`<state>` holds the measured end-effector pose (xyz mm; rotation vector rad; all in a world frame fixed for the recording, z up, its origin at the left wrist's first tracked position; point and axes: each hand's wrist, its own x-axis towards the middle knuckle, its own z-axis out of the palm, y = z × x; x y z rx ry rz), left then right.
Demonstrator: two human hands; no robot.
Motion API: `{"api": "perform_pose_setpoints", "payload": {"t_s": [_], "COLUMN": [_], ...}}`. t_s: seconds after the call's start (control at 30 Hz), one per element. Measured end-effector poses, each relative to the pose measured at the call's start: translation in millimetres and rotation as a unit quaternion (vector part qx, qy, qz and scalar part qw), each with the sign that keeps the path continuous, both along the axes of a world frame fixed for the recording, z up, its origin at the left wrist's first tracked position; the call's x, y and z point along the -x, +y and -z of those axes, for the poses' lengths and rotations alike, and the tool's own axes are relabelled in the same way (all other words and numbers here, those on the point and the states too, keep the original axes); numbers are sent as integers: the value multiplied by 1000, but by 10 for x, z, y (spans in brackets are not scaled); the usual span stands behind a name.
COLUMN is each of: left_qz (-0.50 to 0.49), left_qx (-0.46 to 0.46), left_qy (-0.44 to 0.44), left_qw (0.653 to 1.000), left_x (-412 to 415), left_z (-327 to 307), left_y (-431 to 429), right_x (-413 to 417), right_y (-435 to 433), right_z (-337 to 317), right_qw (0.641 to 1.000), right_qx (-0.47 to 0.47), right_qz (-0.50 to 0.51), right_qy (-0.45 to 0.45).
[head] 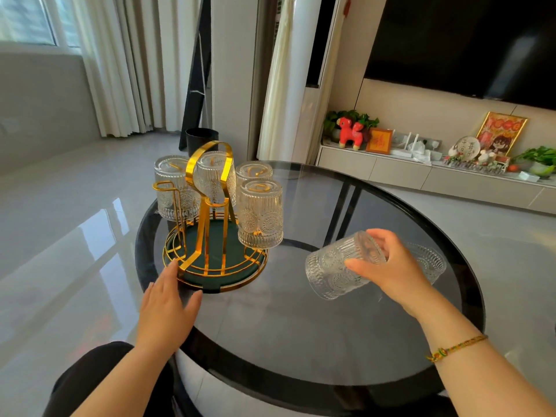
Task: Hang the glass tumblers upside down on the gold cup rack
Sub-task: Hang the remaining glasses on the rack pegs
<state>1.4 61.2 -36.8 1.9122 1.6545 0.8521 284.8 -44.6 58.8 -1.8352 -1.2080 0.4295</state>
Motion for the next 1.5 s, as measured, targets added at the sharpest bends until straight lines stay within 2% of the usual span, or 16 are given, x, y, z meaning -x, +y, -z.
{"api": "perform_pose_setpoints", "payload": {"t_s": [0.2,0.47,0.67,0.93,1.5], "left_qz": [13,81,85,83,71], "left_qx": [-14,-79,-87,-80,-93], "left_qy": [10,49,48,29,29], "left_qw": [1000,992,991,993,993], "left_x": [27,22,57,63,60], "left_z": [55,84,107,125,216], "left_y": [58,3,1,16,68], "right_x": [239,705,889,1100,1364], "right_y": [80,250,524,928,1155], "right_z": [-346,-890,-1128,-1188,-583], "right_qw": [996,982,978,979,973], "right_qx": [-72,-122,-134,-100,18], "right_qz": [-44,-142,-151,-154,-164], "right_qy": [3,2,-58,-92,-161]}}
